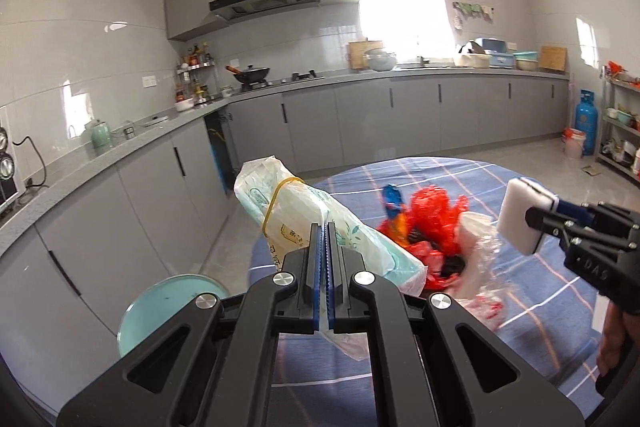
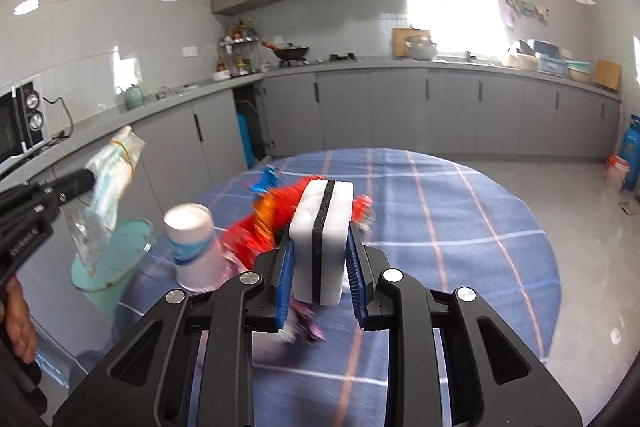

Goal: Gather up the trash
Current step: 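Carry the plastic bag with the left tool and the tissue with the right tool over the teal bin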

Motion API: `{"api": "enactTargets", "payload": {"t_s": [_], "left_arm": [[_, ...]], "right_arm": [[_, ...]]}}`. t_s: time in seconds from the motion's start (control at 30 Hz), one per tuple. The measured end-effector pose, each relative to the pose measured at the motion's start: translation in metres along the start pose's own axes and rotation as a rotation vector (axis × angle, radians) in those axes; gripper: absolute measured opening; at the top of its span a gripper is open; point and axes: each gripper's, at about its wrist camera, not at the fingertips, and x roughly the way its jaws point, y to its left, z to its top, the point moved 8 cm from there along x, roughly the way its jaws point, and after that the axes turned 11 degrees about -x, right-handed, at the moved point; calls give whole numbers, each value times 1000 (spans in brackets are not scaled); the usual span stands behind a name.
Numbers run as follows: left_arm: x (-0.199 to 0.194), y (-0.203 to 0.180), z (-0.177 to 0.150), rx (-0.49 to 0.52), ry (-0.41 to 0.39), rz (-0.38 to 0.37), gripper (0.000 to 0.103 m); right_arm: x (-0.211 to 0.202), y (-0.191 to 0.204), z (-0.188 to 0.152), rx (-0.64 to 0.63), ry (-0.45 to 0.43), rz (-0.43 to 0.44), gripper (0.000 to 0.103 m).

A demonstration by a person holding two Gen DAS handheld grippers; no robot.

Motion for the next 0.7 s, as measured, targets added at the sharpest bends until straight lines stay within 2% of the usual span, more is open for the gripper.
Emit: {"api": "enactTargets", "payload": {"t_s": [0.47, 0.7], "left_arm": [[0, 81, 6, -42, -8, 143, 3], [1, 116, 2, -53, 0, 209, 3]], "right_arm": [[36, 77, 49, -79, -59, 142, 25], [56, 115, 60, -115, -60, 199, 25]]}}
